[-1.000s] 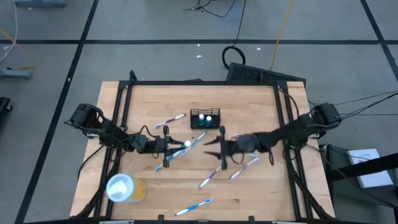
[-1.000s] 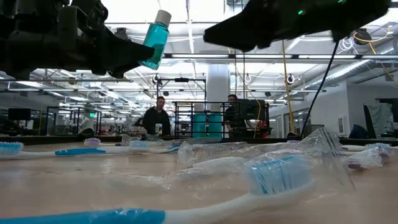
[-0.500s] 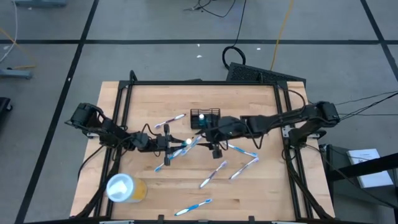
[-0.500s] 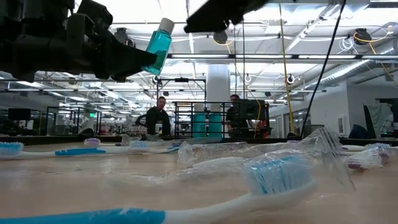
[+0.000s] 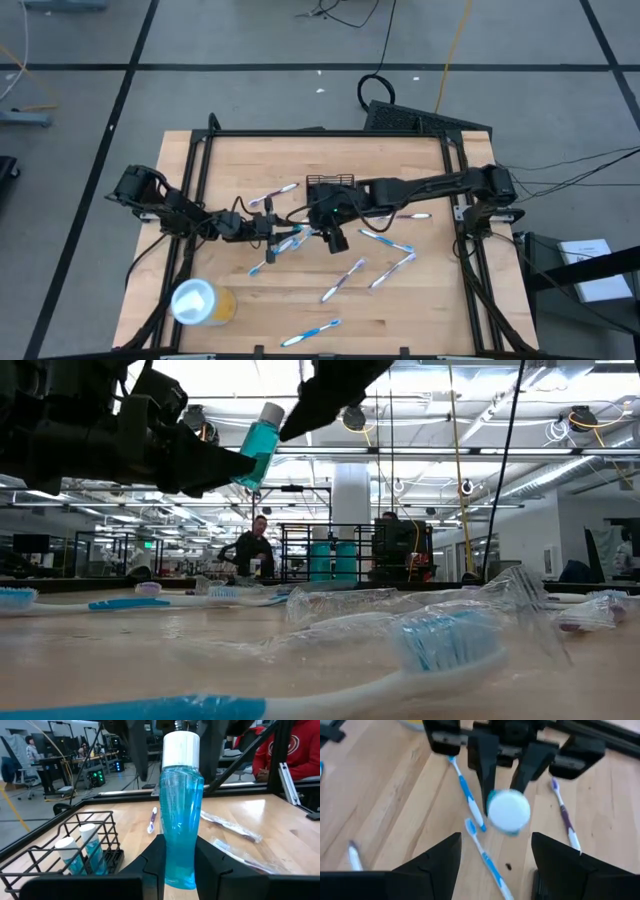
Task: Pick & Place toothbrushing station
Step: Put the blue mouthwash bottle into the black organizer
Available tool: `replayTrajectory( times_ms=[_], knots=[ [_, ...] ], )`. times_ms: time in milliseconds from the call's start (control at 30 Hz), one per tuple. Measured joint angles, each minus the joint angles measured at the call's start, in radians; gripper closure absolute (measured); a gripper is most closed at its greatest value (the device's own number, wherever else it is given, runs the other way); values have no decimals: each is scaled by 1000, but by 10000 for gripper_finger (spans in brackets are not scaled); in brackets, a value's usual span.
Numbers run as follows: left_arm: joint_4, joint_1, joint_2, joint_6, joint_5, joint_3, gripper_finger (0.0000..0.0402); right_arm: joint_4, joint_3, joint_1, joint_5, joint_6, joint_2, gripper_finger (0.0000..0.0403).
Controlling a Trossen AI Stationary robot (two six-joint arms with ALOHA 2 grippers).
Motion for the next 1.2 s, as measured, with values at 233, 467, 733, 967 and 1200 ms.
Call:
replayTrajectory(
  times_ms=[233,467,733,967,1200],
  knots=[
    [-9,1,0,-5,0,0,333,12,26,2,0,-6,10,173],
    [-15,10,0,-10,4,0,333,11,28,1,-1,-9,9,183],
    [-17,21,0,-20,23,0,333,42,28,1,-4,-8,9,189],
    [-20,21,0,-20,23,0,333,41,28,1,-10,-8,9,213],
    [-20,21,0,-20,23,0,333,41,27,1,-22,-11,9,242]
  ],
)
